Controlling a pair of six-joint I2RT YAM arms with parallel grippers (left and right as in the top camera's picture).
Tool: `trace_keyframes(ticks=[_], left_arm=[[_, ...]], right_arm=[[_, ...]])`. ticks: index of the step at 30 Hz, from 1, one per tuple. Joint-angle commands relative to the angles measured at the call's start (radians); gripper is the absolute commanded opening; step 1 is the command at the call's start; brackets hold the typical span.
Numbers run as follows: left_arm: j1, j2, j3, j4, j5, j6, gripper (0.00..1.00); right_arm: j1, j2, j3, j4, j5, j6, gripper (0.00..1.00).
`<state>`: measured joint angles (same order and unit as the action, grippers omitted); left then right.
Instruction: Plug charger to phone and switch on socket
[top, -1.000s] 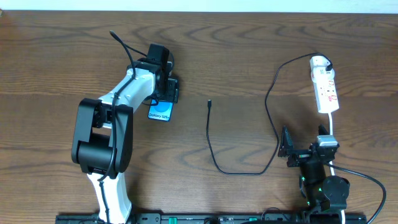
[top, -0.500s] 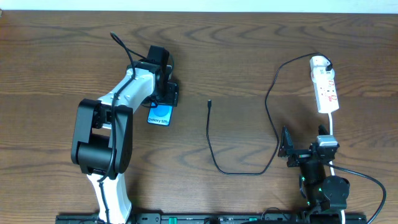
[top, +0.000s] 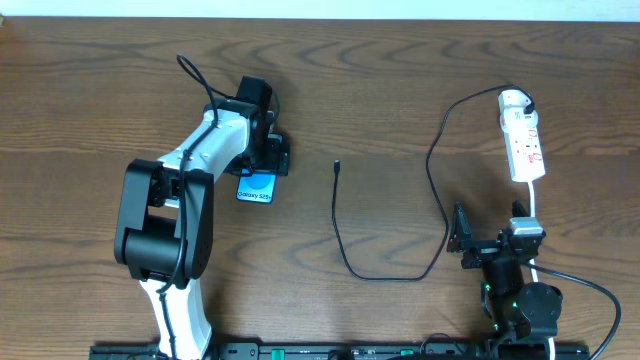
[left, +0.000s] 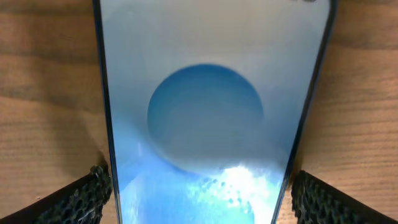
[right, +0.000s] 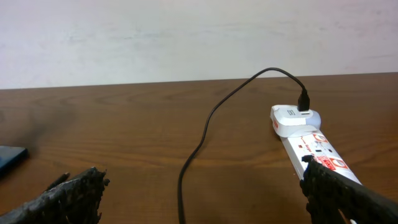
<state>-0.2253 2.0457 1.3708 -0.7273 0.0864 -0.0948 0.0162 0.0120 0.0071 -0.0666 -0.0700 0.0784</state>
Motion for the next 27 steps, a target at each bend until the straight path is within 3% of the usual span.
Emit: trace_keyframes(ticks=[1, 6, 27], left_arm=[[0.004, 0.049, -0.045, -0.024, 0.037, -0.046, 0.95], [0.004, 0.049, -0.045, -0.007, 0.036, -0.046, 1.00], [0.004, 0.049, -0.045, 0.058, 0.036, -0.046, 1.00]], right_arm=[[-0.002, -0.006, -0.002, -0.005, 0.005, -0.005, 0.99], [-0.002, -0.006, -0.002, -0.005, 0.005, -0.005, 0.99], [-0.002, -0.006, -0.002, -0.005, 0.005, -0.005, 0.99]])
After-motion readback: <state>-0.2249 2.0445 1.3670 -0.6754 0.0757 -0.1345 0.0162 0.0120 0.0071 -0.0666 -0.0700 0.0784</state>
